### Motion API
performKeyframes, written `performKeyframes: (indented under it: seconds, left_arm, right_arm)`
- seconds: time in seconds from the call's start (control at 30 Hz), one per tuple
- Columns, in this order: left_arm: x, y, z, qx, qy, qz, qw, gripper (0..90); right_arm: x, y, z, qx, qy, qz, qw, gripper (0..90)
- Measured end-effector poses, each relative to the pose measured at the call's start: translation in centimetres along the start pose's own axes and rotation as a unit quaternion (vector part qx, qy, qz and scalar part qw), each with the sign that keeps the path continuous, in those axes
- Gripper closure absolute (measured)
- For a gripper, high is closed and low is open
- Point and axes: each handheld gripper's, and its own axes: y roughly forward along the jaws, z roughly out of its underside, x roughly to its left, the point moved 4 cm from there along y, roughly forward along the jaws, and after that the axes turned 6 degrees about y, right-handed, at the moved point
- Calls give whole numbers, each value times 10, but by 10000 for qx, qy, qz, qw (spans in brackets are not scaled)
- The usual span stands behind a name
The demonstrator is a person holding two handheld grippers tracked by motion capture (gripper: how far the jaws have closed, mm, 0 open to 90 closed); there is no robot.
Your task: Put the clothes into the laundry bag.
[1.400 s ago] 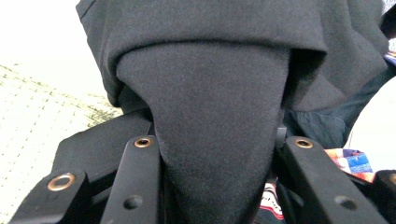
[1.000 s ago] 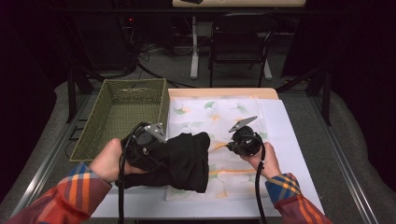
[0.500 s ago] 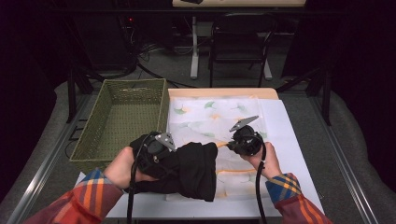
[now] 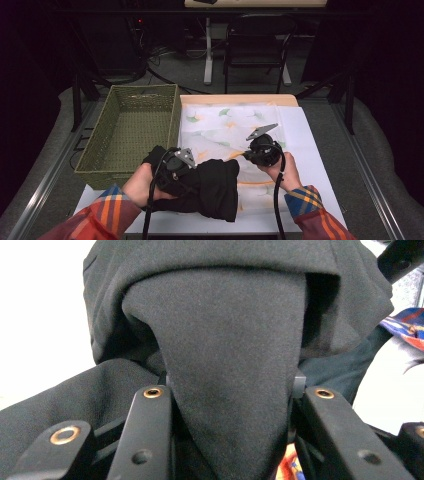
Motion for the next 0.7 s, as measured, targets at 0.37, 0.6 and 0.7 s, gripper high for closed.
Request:
performKeyframes:
  seconds: [0.37, 0.6, 0.7]
  left_arm:
    - [-2, 21, -4, -95, 9, 98, 9999, 636]
    - [2, 36, -5, -168, -84, 172, 9997, 635]
    - [4, 42, -4, -192, -133, 203, 9995, 635]
  right_arm:
    - [1, -1, 0, -22, 14, 30, 10000, 895]
    - [0, -2, 0, -13, 70, 34, 10000, 894]
    - [0, -2, -1, -33, 50, 27, 10000, 895]
